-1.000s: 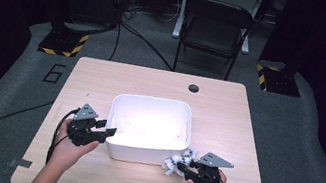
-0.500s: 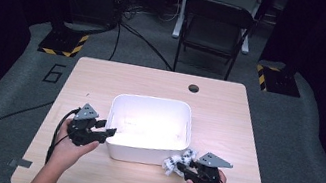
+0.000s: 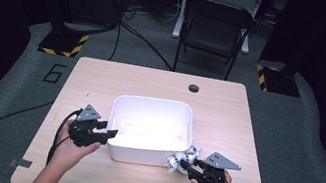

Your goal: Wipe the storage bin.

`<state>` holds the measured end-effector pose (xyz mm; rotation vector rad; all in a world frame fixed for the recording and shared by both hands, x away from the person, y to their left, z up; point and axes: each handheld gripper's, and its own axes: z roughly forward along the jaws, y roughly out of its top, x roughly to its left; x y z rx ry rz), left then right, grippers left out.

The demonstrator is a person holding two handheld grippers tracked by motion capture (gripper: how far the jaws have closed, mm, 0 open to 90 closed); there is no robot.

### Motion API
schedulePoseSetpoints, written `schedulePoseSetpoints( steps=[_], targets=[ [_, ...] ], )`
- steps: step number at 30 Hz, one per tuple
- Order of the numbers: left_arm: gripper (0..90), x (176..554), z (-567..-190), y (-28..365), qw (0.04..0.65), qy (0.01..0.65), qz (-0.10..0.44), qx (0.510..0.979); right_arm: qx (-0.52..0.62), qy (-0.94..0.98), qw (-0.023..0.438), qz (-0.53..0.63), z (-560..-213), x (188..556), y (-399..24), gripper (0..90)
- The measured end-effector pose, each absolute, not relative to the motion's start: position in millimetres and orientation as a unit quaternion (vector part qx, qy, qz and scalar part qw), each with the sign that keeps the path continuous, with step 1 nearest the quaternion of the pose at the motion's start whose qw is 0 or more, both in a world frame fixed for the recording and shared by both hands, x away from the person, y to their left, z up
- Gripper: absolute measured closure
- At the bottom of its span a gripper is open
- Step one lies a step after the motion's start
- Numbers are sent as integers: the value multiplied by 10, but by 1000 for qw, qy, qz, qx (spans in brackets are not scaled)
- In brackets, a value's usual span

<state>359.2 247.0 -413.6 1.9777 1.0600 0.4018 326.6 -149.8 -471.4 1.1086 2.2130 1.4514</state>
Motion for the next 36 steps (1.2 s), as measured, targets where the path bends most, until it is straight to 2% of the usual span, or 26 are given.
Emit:
schedulePoseSetpoints(
  steps=[12,17,23,36],
  targets=[
    [507,3591,-4123,2454,409,431,153,790,403,785,104,459,-4912,3367,-1464,650],
    [499,3581,-4105,2430,397,442,148,791,397,788,123,455,-4900,3344,-1459,650],
    [461,3617,-4084,2457,397,453,123,789,400,785,119,459,-4896,3334,-1466,650],
    [458,3884,-4066,2516,415,424,163,788,398,776,134,470,-4902,3216,-1466,653]
  ],
)
